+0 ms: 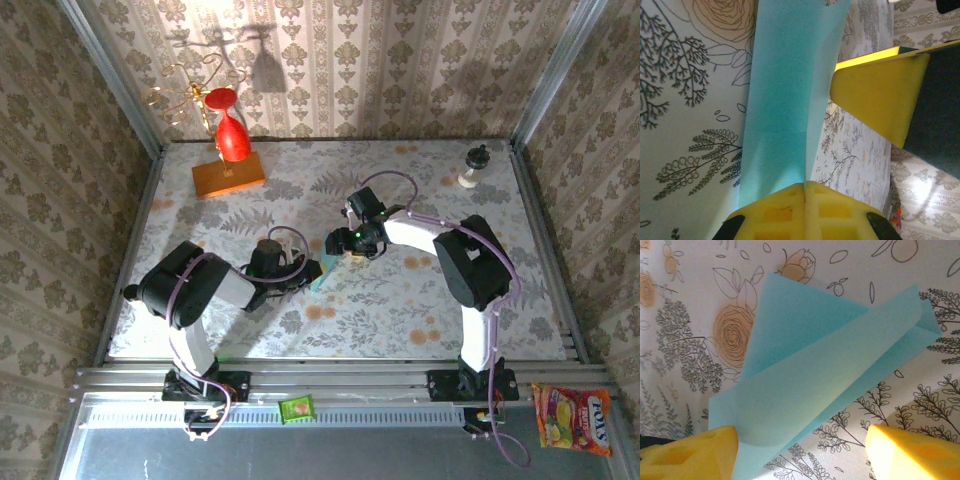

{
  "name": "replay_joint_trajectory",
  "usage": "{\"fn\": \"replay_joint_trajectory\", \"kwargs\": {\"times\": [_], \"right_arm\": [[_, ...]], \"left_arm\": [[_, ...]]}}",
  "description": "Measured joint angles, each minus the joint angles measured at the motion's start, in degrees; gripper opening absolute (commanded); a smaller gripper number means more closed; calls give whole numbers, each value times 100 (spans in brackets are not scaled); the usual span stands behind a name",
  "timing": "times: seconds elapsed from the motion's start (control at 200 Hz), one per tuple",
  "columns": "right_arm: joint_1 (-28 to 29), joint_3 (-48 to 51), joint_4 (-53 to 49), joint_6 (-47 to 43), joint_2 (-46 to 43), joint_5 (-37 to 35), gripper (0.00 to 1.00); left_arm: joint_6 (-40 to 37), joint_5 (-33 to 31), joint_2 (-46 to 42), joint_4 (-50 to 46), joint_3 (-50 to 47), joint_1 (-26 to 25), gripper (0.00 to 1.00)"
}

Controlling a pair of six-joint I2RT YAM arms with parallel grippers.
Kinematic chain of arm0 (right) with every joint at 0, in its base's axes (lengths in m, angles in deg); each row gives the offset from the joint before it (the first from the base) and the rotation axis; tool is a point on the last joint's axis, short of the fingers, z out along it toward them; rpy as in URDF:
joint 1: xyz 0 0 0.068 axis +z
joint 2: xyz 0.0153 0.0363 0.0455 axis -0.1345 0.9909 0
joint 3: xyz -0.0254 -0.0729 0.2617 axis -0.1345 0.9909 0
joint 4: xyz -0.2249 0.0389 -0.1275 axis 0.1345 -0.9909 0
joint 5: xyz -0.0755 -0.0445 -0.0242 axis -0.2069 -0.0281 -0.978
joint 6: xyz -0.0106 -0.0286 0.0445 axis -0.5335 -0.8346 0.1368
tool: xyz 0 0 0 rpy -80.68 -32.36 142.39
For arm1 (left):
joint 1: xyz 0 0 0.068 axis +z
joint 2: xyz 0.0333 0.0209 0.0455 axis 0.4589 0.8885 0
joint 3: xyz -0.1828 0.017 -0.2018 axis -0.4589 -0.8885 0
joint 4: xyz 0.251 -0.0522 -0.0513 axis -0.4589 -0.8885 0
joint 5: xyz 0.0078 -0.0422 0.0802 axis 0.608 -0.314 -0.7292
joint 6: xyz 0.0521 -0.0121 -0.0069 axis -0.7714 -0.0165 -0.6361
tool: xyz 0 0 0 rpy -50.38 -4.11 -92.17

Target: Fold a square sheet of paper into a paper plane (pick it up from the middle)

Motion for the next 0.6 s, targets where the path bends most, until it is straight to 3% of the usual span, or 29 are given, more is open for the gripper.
{"fn": "replay_joint_trajectory", "kwargs": {"times": [0.36,0.6], "right_arm": [[264,-614,-767,4,310,-754,70],[295,-732,-920,42,376,-885,70]], "left_arm": [[31,-68,-20,-35,-81,0,15],[-151,-317,-750,-824,-85,0,26]]}}
